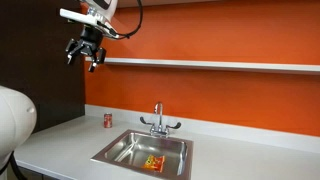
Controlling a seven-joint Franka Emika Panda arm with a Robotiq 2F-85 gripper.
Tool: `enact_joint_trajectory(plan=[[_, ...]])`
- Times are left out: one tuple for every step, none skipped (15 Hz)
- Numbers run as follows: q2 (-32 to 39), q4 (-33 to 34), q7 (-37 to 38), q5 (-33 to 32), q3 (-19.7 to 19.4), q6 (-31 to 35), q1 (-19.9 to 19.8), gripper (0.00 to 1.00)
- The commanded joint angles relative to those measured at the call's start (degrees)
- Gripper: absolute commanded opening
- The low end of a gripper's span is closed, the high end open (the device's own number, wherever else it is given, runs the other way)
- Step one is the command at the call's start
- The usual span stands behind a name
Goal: Remove the orange packet from the sink and put it on the counter
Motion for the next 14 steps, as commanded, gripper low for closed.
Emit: enact_joint_trajectory(plan=[[0.13, 0.18, -0.81, 0.66, 1.89, -0.32, -2.41, 1.00], [0.13, 0.18, -0.81, 0.66, 1.89, -0.31, -2.41, 1.00], [0.13, 0.18, -0.81, 0.66, 1.89, -0.31, -2.41, 1.00], [0.13, 0.18, -0.81, 0.66, 1.89, -0.31, -2.41, 1.00], [0.13, 0.18, -0.81, 0.66, 1.89, -0.31, -2.41, 1.00], [0.13, 0.18, -0.81, 0.66, 1.89, -0.31, -2.41, 1.00], [0.34, -0.03, -0.98, 0.79, 1.74, 0.43, -2.48, 1.00], [0.48, -0.41, -0.86, 0.44, 1.76, 1.59, -2.74, 1.00], [0.81, -1.10, -1.31, 0.35, 1.49, 3.39, -3.04, 1.00], [1.18, -1.76, -1.47, 0.06, 1.28, 5.18, -3.49, 1.00], [1.47, -2.58, -1.52, -0.12, 1.06, 7.27, -4.01, 1.00], [1.75, -3.52, -1.41, -0.43, 0.95, 9.60, -4.60, 1.00], [2.01, -4.34, -1.33, -1.04, 0.96, 11.98, -5.21, 1.00], [2.37, -5.15, -1.11, -1.68, 1.01, 14.27, -5.79, 1.00]])
